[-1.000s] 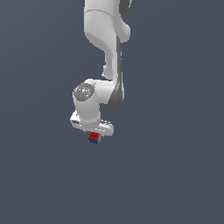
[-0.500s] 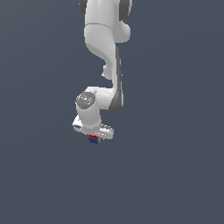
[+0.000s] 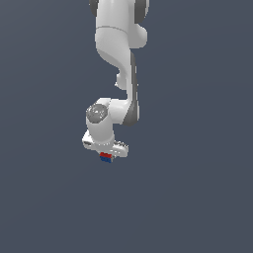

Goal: Pick up the object and move it to a goal position.

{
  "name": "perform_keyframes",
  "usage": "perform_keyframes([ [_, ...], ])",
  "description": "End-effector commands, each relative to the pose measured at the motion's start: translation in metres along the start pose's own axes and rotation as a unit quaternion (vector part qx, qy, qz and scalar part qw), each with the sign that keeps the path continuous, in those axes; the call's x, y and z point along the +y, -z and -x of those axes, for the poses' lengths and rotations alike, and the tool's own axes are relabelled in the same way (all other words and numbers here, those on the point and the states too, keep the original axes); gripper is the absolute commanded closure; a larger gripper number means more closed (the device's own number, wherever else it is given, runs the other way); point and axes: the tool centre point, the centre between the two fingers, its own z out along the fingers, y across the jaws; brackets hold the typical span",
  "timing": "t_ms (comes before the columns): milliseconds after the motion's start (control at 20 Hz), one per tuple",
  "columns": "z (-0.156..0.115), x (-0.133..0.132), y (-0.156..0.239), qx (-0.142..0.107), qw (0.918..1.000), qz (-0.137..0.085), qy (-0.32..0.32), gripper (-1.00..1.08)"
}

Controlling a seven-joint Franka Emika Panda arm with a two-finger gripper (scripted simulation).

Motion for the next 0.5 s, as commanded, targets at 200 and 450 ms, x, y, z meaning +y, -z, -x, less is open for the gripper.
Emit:
perform_keyframes([
  [200,0.001,-0.001,0.004,0.000,1.0000,0.000,0.000,1.08],
  [450,0.006,-0.006,0.021,0.000,1.0000,0.000,0.000,1.08],
])
